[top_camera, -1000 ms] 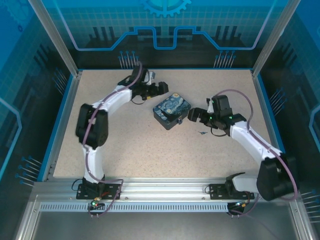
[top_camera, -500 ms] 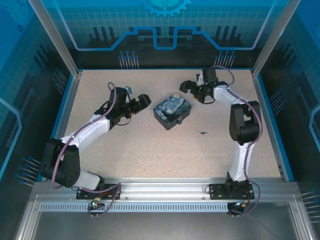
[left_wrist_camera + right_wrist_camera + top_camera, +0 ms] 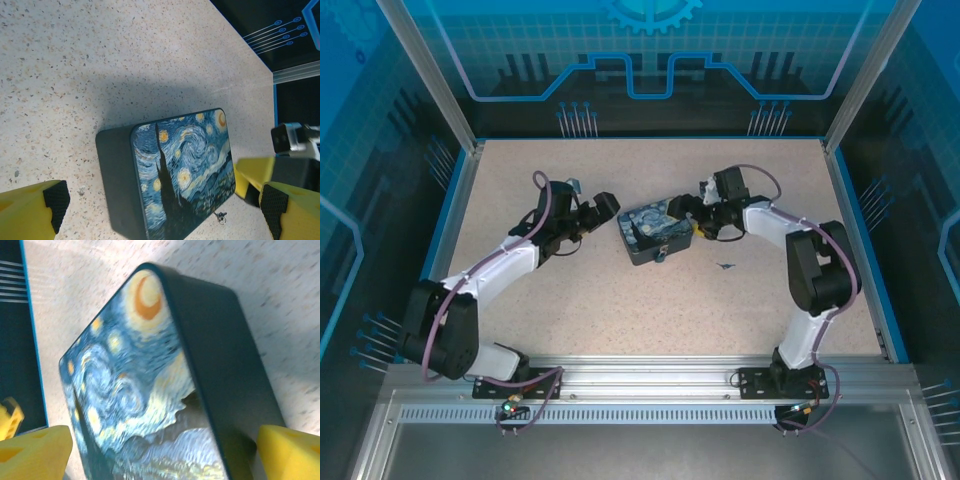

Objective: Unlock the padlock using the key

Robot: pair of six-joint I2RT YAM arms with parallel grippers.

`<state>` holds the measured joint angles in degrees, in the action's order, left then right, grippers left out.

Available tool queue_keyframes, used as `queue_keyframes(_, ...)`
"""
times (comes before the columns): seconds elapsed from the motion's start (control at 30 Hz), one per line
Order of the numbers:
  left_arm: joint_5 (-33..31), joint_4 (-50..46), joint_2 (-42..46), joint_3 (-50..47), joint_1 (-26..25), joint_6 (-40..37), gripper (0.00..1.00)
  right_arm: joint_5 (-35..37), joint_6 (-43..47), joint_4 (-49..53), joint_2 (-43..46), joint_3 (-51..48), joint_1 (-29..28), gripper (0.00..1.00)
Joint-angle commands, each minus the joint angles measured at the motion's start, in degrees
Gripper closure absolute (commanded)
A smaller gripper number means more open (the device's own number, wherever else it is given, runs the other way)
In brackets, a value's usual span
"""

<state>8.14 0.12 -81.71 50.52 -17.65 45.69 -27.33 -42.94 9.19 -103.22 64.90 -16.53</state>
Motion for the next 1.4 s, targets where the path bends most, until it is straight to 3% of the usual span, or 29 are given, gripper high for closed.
queue_keyframes(0.0, -0.1, 2.3, -1.7, 0.2, -0.8, 1.1, 0.01, -2.3, -2.2, -4.4, 2.9, -4.9, -2.5, 0.04)
queue_keyframes(0.23, -0.5, 3.5, -3.9, -0.2, -1.0, 1.1, 0.01, 0.0, -1.3, -4.3, 10.2, -11.4, -3.8, 0.01)
queue_keyframes(0.77, 1.3, 7.8, -16.6, 6.3, -5.2, 2.7, 0.01, 19.9, 12.3, 18.5, 28.4, -13.6, -2.6, 0.0)
queue_keyframes(1.1, 2.3, 8.8, -23.1, 13.0, -7.7, 3.8, 0.01, 19.6, 12.9, 19.8, 29.1, -19.3, 4.4, 0.02)
queue_keyframes(1.37, 2.3, 10.2, -20.7, 8.3, -7.9, 4.3, 0.01, 18.8, 15.0, 19.9, 23.6, -17.1, 4.8, 0.07)
